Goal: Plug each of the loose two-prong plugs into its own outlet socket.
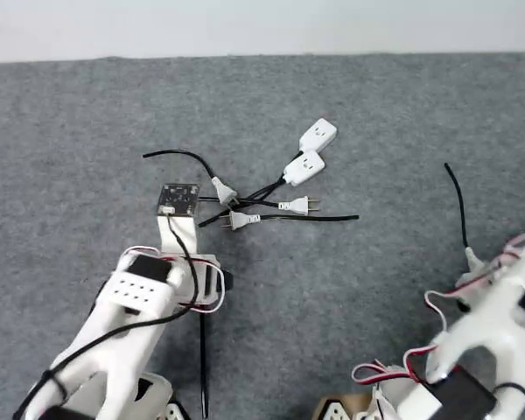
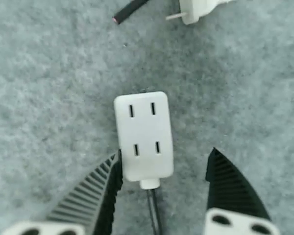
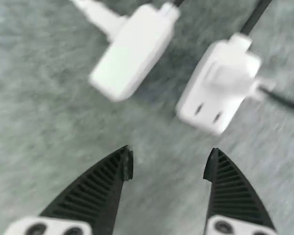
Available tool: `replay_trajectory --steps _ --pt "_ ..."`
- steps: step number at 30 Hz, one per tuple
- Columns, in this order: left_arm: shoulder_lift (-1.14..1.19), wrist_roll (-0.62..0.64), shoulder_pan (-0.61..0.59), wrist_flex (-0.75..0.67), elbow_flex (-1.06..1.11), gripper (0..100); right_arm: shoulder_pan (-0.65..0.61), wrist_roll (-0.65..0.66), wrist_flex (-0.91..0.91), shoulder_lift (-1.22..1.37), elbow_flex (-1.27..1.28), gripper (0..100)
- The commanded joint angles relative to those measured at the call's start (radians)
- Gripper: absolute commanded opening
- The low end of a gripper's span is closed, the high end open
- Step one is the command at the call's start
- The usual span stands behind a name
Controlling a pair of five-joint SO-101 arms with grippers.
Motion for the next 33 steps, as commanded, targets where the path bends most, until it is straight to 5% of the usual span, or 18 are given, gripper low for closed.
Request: replay_trajectory --steps 1,6,12,16,23,33 --pt "-0.160 -0.109 -0.106 0.064 -0.007 26 -0.197 -0.199 0.157 -0.002 -0.140 22.9" --pt "-0.288 -0.146 -0.285 0.061 0.025 26 -0.476 -0.388 0.102 -0.002 -0.158 22.7" --pt "-0.288 -0.149 -0.393 -0.028 0.113 26 -0.665 -0.578 -0.076 -0.002 -0.157 22.9" --pt "-0.282 -0.157 -0.462 -0.066 0.117 26 -0.792 -0.568 -0.209 0.015 -0.150 22.6" --pt "-0.282 -0.247 -0.493 -0.107 0.147 26 -0.822 0.060 -0.371 0.248 -0.229 22.6" --pt "-0.282 -0.262 -0.493 -0.137 0.151 26 -0.786 0.792 -0.196 0.680 -0.589 22.6"
